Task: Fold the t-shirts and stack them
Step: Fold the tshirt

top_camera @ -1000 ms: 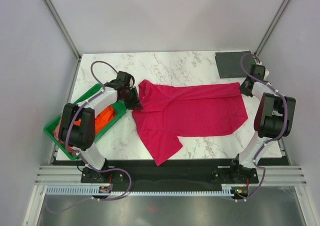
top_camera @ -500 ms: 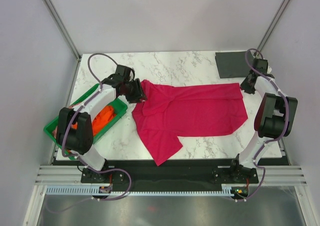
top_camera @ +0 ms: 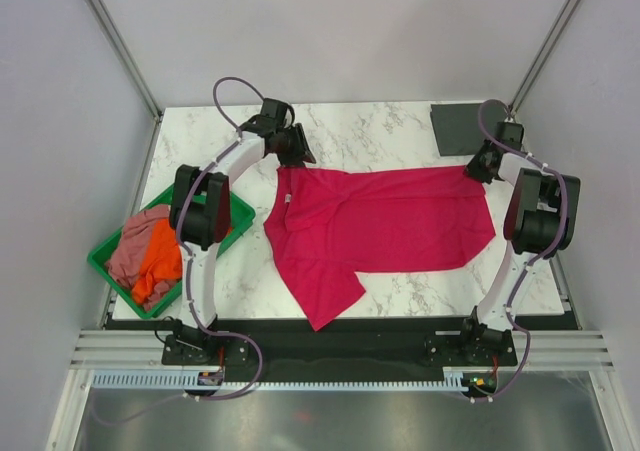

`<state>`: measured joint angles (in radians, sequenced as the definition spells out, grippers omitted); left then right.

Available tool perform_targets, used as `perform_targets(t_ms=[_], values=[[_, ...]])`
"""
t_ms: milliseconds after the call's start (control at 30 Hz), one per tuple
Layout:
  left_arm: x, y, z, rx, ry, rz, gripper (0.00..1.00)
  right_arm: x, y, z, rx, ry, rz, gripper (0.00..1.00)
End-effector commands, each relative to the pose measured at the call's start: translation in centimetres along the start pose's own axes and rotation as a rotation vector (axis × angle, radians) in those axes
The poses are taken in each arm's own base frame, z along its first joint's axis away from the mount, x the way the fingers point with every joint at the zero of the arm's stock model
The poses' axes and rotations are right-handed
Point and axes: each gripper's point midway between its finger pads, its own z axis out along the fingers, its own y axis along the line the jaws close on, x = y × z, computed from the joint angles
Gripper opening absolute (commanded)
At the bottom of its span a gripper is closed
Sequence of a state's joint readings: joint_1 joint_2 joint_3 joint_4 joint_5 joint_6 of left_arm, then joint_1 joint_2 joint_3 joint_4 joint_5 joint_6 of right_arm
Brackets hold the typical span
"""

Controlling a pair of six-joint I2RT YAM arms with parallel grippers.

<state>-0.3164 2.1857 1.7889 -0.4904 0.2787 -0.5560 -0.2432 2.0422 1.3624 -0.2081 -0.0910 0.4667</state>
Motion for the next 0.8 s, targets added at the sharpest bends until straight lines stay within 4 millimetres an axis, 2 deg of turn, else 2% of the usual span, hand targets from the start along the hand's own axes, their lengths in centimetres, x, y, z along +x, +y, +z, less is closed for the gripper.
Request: perform_targets(t_ms=[0, 67, 133, 167, 300, 367, 467, 500, 567, 633, 700, 767], values=[[-1.9, 0.8, 1.2, -0.054, -0.06, 0.045, 0.44, -1.4, -0.8, 0.8, 0.047, -0.031, 0.021, 0.26], [-2.1, 2.8, 2.1, -0.132, -0.076, 0.026, 0.44, -1.3, -2.6, 0.8, 0.124, -0.034, 0.045, 0.25], [-2.4, 4.3, 2.5, -0.18, -0.087, -0.005, 0.44, -1.3, -3.5, 0.5, 0.161, -0.043, 0.054, 0.24], [-1.9, 5.3, 3.2, -0.206, -0.067, -0.021, 0.43, -1.6, -4.4, 0.4, 0.201, -0.06, 0.06, 0.24], [-2.0, 8.3, 4.0, -0.294, -0.075, -0.086, 0.4, -2.6, -5.3, -0.3, 0.253, -0.109, 0.06, 0.24], [-2.1, 8.6, 4.3, -0.293, -0.076, -0.102, 0.39, -3.0, -5.1, -0.3, 0.249, -0.121, 0.061, 0.24], [-2.8, 7.0, 4.6, -0.217, -0.064, -0.095, 0.4, -3.9, -3.8, 0.0, 0.189, -0.136, 0.051, 0.24], [-3.3, 5.4, 4.3, -0.153, -0.057, -0.085, 0.4, -4.0, -3.6, -0.1, 0.182, -0.132, 0.05, 0.24], [-4.0, 3.5, 3.4, -0.084, -0.057, -0.072, 0.42, -5.5, -2.8, -1.0, 0.171, -0.154, 0.044, 0.25], [-5.2, 0.7, 1.2, 0.001, -0.075, -0.053, 0.45, -6.8, -2.3, -3.0, 0.18, -0.177, 0.042, 0.27], [-6.0, -0.9, -0.8, 0.048, -0.094, -0.035, 0.47, -7.3, -2.1, -5.4, 0.204, -0.176, 0.049, 0.28], [-7.2, -2.9, -3.9, 0.086, -0.141, -0.008, 0.49, -7.8, -2.2, -7.3, 0.239, -0.179, 0.054, 0.33]])
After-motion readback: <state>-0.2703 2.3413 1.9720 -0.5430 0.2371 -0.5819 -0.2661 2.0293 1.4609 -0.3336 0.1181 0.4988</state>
